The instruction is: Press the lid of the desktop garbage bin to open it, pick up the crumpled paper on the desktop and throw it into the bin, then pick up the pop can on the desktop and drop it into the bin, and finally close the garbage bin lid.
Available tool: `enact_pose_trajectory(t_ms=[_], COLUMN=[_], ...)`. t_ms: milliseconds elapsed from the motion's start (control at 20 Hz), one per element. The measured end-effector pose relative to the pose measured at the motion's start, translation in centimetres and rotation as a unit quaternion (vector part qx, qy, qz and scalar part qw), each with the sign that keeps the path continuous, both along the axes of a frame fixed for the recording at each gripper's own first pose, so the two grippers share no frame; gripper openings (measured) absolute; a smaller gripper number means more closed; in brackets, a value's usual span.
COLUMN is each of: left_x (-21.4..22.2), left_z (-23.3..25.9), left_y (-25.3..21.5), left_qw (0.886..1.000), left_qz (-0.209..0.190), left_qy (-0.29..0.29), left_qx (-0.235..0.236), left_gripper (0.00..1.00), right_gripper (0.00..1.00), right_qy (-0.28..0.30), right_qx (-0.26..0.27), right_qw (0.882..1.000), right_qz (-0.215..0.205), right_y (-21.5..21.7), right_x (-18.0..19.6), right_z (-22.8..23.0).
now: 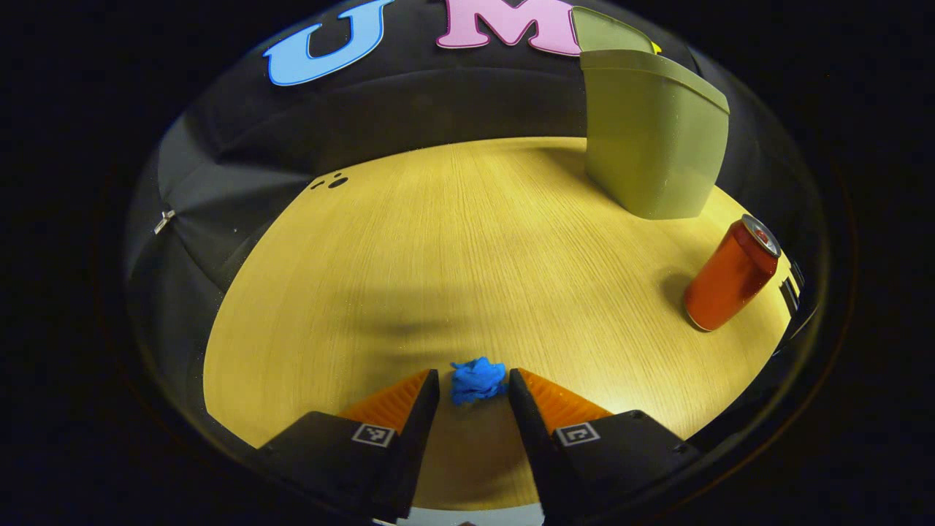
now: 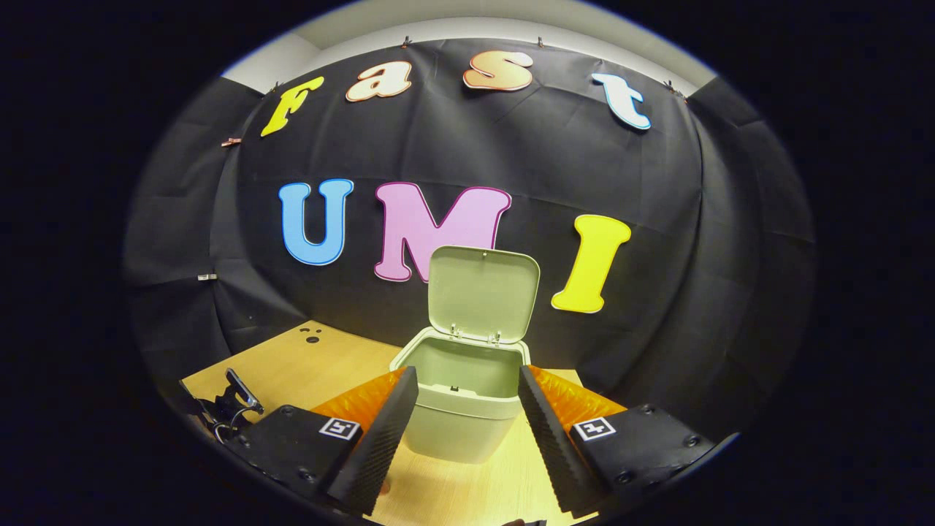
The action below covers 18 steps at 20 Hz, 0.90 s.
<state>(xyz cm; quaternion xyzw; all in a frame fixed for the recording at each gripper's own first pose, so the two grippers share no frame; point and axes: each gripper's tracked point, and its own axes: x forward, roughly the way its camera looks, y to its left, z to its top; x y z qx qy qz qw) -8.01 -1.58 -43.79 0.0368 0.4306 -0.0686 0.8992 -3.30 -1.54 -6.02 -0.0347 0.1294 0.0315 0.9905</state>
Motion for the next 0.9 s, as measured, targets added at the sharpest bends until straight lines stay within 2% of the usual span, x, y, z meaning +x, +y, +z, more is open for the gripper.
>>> enact_pose_trajectory(t_ms=[50, 100, 150, 550, 700, 750, 800, 900], left_x=[0.1, -0.1, 0.0, 1.3, 2.8, 3.3, 4.1, 5.6], left_z=[-0.1, -0.1, -0.1, 3.9, 7.1, 8.3, 9.8, 13.0], left_y=[0.1, 0.3, 0.5, 1.0, 0.9, 0.9, 0.9, 0.3], left_qw=[1.0, 1.0, 1.0, 0.999, 0.997, 0.996, 0.995, 0.991], left_qz=[-0.001, -0.002, -0.005, 0.013, 0.014, 0.014, 0.014, 0.016], left_qy=[-0.001, -0.003, -0.005, -0.04, -0.07, -0.083, -0.097, -0.126], left_qx=[0.006, 0.013, 0.015, -0.013, -0.021, -0.022, -0.024, -0.038], left_gripper=[0.61, 0.57, 0.42, 0.4, 0.4, 0.36, 0.4, 0.4], right_gripper=[0.9, 0.9, 0.9, 0.9, 0.9, 0.9, 0.9, 0.9], right_qy=[0.003, 0.005, 0.007, 0.011, 0.014, 0.014, 0.016, 0.02], right_qx=[-0.003, -0.003, -0.001, 0.008, 0.016, 0.018, 0.019, 0.019], right_qw=[1.0, 1.0, 1.0, 1.0, 1.0, 1.0, 1.0, 1.0], right_qz=[-0.003, -0.004, -0.004, 0.0, 0.002, 0.004, 0.004, 0.007], right_y=[-0.2, -0.2, -0.1, 0.6, 0.9, 1.1, 1.1, 1.2], right_x=[0.0, 0.1, 0.1, 0.4, 0.4, 0.4, 0.3, 0.1], right_z=[-0.3, -0.4, -0.5, -1.4, -1.8, -1.9, -2.0, -2.6])
